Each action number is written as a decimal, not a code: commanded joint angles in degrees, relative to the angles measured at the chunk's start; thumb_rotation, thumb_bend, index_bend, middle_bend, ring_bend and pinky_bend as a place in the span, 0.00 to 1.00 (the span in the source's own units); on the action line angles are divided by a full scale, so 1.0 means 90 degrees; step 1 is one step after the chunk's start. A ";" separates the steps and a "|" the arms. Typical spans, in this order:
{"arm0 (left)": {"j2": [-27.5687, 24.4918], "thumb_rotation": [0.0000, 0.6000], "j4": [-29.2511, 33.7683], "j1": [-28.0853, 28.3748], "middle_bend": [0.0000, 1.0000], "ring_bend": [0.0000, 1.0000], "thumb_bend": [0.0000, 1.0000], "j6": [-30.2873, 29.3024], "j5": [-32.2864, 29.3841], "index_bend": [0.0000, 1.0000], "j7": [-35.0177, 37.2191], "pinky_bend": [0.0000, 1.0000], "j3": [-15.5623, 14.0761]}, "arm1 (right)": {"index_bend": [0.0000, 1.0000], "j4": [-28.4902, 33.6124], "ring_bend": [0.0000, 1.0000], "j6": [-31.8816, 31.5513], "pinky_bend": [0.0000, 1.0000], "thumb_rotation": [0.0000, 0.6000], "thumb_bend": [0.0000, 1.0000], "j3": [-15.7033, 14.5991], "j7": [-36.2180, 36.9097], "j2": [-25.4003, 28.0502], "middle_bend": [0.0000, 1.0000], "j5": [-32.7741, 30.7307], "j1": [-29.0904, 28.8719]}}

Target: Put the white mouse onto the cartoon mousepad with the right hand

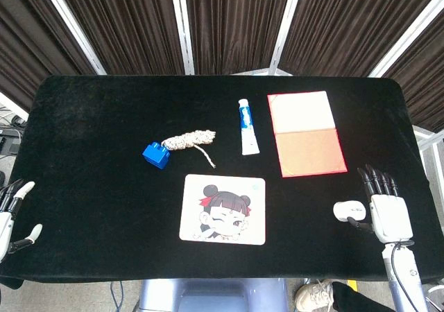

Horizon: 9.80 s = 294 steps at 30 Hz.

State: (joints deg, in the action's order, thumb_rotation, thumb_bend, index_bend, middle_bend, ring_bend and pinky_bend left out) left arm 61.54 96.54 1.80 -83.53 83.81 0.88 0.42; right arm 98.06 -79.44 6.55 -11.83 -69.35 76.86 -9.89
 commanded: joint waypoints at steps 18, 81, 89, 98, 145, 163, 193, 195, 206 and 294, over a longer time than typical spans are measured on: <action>-0.0012 1.00 0.0003 0.0010 0.00 0.00 0.11 0.0012 -0.0002 0.01 -0.0109 0.00 -0.0012 | 0.03 0.0010 0.00 0.0014 0.00 1.00 0.05 0.0011 -0.0009 -0.0004 0.00 -0.0035 -0.0001; 0.0126 1.00 0.0240 0.0022 0.00 0.00 0.11 -0.0005 -0.0346 0.03 -0.0697 0.00 0.0128 | 0.15 -0.4417 0.00 0.1332 0.00 1.00 0.04 -0.0680 0.5660 -0.0570 0.00 0.1562 -0.0554; 0.0137 1.00 0.0320 0.0059 0.00 0.00 0.11 0.0048 -0.0456 0.04 -0.0843 0.00 0.0166 | 0.19 -0.5530 0.00 0.1200 0.00 1.00 0.04 -0.0839 0.6028 -0.1403 0.02 0.1645 -0.0525; 0.0143 1.00 0.0357 0.0090 0.00 0.00 0.11 0.0095 -0.0533 0.05 -0.0917 0.00 0.0189 | 0.19 -0.5842 0.00 0.1250 0.00 1.00 0.05 -0.1031 0.6039 -0.1712 0.02 0.1782 -0.0621; 0.0142 1.00 0.0384 0.0104 0.00 0.00 0.11 0.0094 -0.0570 0.06 -0.0904 0.00 0.0187 | 0.57 -0.6280 0.19 0.1368 0.37 1.00 0.24 -0.1179 0.5979 -0.1939 0.41 0.1750 -0.0988; 0.0138 1.00 0.0351 0.0113 0.00 0.00 0.11 0.0110 -0.0549 0.06 -0.0778 0.00 0.0188 | 0.63 -0.6285 0.34 0.1177 0.56 1.00 0.24 -0.0948 0.6019 -0.1532 0.54 0.1778 -0.1393; 0.0120 1.00 0.0327 0.0136 0.00 0.00 0.11 0.0155 -0.0548 0.07 -0.0684 0.00 0.0187 | 0.64 -0.4710 0.34 0.0677 0.56 1.00 0.24 -0.1123 0.3930 -0.1448 0.54 0.3642 -0.3394; 0.0118 1.00 0.0328 0.0137 0.00 0.00 0.11 0.0160 -0.0556 0.07 -0.0679 0.00 0.0189 | 0.64 -0.4630 0.34 0.0771 0.56 1.00 0.24 -0.1094 0.3829 -0.1544 0.54 0.3673 -0.3536; 0.0089 1.00 0.0304 0.0151 0.00 0.00 0.10 0.0206 -0.0552 0.08 -0.0595 0.00 0.0180 | 0.64 -0.4895 0.34 0.1156 0.56 1.00 0.20 -0.1009 0.3458 -0.2259 0.55 0.3860 -0.4292; 0.0067 1.00 0.0277 0.0139 0.00 0.00 0.11 0.0188 -0.0495 0.08 -0.0481 0.00 0.0148 | 0.17 -0.1175 0.00 -0.0029 0.00 1.00 0.10 -0.0300 0.0310 -0.0672 0.00 -0.0553 -0.1445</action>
State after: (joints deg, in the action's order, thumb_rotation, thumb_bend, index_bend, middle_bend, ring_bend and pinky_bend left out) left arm 62.15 99.04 3.06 -81.84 79.36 -3.45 1.75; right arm 86.34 -78.43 3.58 -8.71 -76.54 72.90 -24.28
